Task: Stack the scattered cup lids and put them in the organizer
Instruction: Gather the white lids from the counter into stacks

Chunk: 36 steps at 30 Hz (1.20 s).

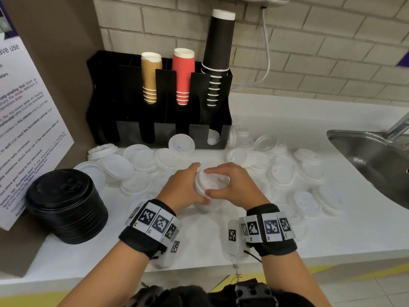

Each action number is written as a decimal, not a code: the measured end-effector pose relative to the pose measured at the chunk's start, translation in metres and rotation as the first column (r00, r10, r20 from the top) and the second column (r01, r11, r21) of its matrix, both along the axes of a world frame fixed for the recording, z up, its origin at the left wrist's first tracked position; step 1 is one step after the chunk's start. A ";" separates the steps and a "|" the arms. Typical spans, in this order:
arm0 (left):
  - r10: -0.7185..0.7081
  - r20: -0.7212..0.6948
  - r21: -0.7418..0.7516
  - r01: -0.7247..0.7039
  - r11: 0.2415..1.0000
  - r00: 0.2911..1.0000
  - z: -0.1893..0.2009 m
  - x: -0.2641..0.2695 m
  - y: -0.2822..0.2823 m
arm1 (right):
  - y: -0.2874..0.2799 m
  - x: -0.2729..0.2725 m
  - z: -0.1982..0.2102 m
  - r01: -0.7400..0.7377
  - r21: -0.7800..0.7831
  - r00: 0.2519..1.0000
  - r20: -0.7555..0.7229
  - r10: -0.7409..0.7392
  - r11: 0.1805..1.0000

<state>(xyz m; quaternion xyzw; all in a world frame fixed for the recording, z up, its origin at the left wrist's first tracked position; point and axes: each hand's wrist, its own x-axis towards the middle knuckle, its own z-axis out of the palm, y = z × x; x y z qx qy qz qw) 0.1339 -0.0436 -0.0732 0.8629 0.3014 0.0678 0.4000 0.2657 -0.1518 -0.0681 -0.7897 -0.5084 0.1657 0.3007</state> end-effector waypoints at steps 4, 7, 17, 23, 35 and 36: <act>-0.018 0.003 0.014 0.018 1.000 1.000 0.001 0.000 -0.001 | 0.004 -0.007 -0.003 0.028 -0.045 1.000 0.004 -0.028 0.999; -0.046 -0.032 0.014 0.046 0.999 0.998 0.001 0.001 0.000 | 0.006 -0.011 -0.005 0.036 -0.071 0.999 -0.009 -0.037 0.997; -0.065 -0.056 -0.055 0.062 0.997 0.996 0.002 -0.006 0.003 | -0.025 0.010 -0.008 0.076 0.013 0.953 -0.294 -0.069 0.997; 0.159 0.003 -0.134 -0.157 0.978 0.987 0.014 -0.006 0.010 | -0.024 0.012 -0.005 0.068 0.071 0.936 -0.349 -0.039 0.995; 0.199 -0.065 -0.292 -0.209 0.933 0.978 0.007 0.003 0.011 | -0.017 0.010 -0.008 0.054 0.142 0.974 -0.226 -0.021 0.988; 0.196 -0.065 -0.288 -0.207 0.935 0.978 0.007 0.003 0.011 | -0.018 0.010 -0.008 0.049 0.127 0.970 -0.241 -0.017 0.991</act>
